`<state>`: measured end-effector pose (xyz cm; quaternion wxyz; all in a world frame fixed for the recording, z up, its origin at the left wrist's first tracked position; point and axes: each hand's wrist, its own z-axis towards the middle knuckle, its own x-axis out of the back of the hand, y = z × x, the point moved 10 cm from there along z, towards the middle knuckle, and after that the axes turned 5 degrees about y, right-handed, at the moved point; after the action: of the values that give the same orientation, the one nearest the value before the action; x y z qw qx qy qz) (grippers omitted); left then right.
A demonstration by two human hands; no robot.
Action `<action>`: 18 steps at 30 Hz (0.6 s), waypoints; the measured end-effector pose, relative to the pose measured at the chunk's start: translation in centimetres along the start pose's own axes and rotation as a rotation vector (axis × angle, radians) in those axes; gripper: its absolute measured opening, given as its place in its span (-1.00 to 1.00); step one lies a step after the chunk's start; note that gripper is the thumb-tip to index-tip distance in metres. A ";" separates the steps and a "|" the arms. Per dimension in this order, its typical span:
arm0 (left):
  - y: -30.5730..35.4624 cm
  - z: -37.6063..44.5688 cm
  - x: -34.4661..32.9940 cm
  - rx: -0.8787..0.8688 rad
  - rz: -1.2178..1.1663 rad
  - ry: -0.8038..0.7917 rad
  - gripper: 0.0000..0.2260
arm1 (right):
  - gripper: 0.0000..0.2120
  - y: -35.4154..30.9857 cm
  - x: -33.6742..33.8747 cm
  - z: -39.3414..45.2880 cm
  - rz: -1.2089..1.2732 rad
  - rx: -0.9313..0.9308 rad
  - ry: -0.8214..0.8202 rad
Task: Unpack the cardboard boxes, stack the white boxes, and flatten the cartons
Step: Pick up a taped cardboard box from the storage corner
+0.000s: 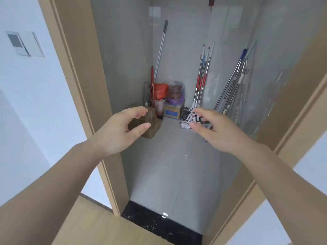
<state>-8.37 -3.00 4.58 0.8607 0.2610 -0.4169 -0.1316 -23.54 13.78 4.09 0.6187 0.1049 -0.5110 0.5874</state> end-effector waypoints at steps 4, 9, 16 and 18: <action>-2.8 3.0 -2.5 0.052 0.005 0.002 -0.63 | -0.32 3.7 -1.5 3.0 0.026 -0.034 -0.008; -8.1 7.8 -6.3 0.079 -0.019 0.003 -0.63 | -0.42 9.6 -5.1 7.6 0.025 -0.091 -0.027; -17.5 17.7 -12.0 0.088 -0.084 -0.062 -0.64 | -0.34 17.0 -10.2 16.5 0.026 -0.197 -0.035; -20.1 20.5 -13.5 0.096 -0.095 -0.093 -0.64 | -0.46 19.1 -11.8 19.0 -0.001 -0.238 -0.049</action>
<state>-32.98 -20.60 -4.86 0.8198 0.3148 -0.4493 -0.1640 -46.60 -1.93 -5.18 0.6143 0.0452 -0.5922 0.5195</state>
